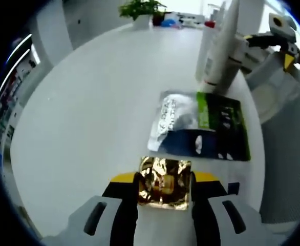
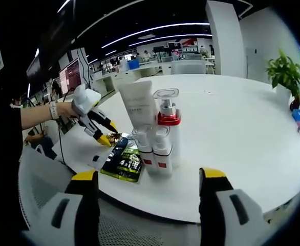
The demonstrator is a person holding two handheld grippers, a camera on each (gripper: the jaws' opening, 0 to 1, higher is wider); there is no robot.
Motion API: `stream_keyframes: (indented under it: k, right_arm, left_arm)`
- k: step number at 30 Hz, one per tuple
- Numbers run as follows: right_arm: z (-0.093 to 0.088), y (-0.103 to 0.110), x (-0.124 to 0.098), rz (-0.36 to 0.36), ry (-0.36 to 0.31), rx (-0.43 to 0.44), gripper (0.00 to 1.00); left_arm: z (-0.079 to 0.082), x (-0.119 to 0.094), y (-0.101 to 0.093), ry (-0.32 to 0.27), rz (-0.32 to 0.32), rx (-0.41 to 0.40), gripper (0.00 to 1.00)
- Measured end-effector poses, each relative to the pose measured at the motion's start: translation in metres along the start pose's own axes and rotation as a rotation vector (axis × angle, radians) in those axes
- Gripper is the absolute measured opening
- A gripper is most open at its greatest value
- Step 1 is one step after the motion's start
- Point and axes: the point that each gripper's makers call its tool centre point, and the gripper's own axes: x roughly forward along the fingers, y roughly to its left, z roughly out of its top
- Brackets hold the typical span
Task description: Arrange the skincare products in the storage area until every visible bottle or jar stands upright without overlapping.
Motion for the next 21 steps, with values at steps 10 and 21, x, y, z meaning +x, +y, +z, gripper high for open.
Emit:
stream_keyframes:
  k: [10, 21]
  right_arm:
    - [0.0, 0.001, 0.0, 0.002, -0.003, -0.004, 0.82]
    - [0.0, 0.003, 0.001, 0.017, 0.001, -0.005, 0.83]
  left_arm:
    - [0.0, 0.0, -0.007, 0.006, -0.003, 0.007, 0.38]
    - [0.001, 0.001, -0.011, 0.005, -0.005, 0.014, 0.38]
